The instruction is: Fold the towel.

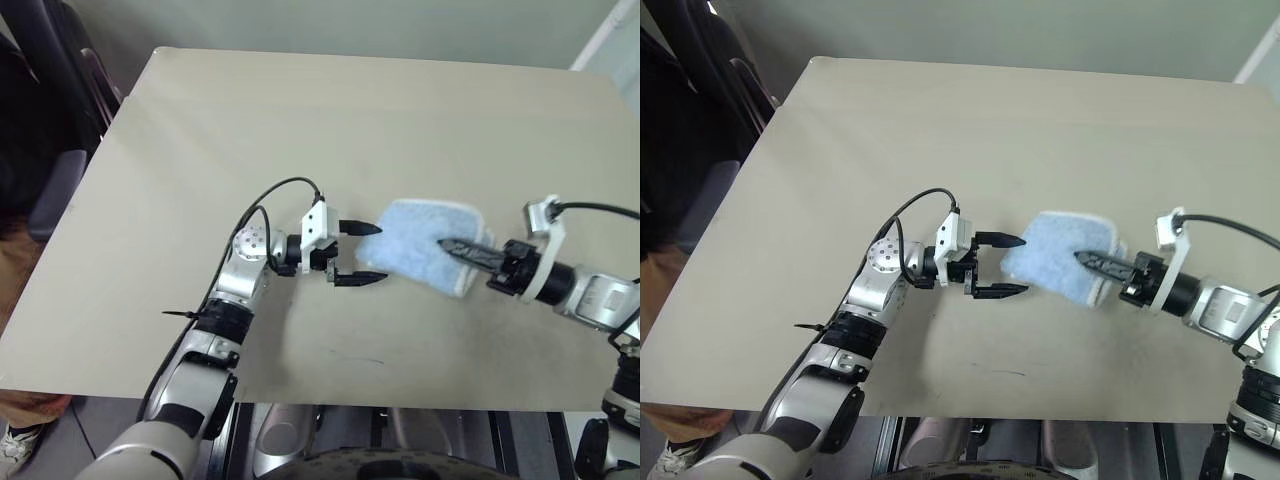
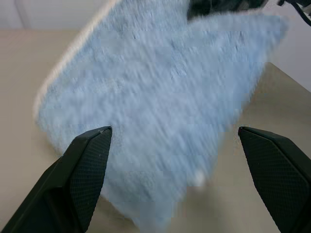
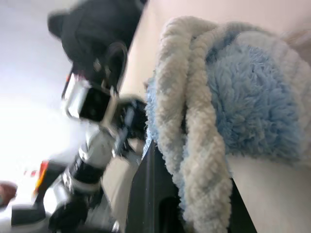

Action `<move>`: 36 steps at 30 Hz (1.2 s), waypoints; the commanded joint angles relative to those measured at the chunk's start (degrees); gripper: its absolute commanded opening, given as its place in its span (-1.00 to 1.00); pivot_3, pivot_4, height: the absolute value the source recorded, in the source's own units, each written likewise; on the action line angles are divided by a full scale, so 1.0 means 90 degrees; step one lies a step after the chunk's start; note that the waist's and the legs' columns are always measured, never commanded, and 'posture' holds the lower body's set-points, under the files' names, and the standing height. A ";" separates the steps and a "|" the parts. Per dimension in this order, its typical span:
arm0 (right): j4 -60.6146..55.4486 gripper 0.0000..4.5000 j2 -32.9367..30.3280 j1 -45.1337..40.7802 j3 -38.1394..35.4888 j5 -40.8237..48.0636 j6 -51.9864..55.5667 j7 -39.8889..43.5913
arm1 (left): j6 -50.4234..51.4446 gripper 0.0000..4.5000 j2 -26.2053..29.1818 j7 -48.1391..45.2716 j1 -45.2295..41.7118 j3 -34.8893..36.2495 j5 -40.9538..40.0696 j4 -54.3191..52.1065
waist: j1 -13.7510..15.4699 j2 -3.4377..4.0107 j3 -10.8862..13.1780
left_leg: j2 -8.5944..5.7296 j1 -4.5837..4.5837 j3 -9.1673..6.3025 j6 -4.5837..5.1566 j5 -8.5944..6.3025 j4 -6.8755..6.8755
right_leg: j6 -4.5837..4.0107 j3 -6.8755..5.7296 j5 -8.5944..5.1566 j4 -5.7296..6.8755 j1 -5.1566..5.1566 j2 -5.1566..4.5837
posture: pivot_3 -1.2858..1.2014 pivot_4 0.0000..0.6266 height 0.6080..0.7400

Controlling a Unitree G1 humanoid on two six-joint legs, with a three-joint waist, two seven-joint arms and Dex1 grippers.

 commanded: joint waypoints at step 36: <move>0.5403 -0.99 -0.1286 -0.1628 -0.2029 -0.3792 -0.3243 -0.0898 | 0.0190 1.00 -0.0201 0.0678 -0.0005 0.0375 -0.0154 -0.0309 | 0.0104 0.0045 -0.0006 | -0.0001 -0.0008 0.0009 0.0008 -0.0017 -0.0002 | 0.0047 -0.0005 0.0024 0.0003 -0.0011 -0.0013 | 0.03 -0.52 0.89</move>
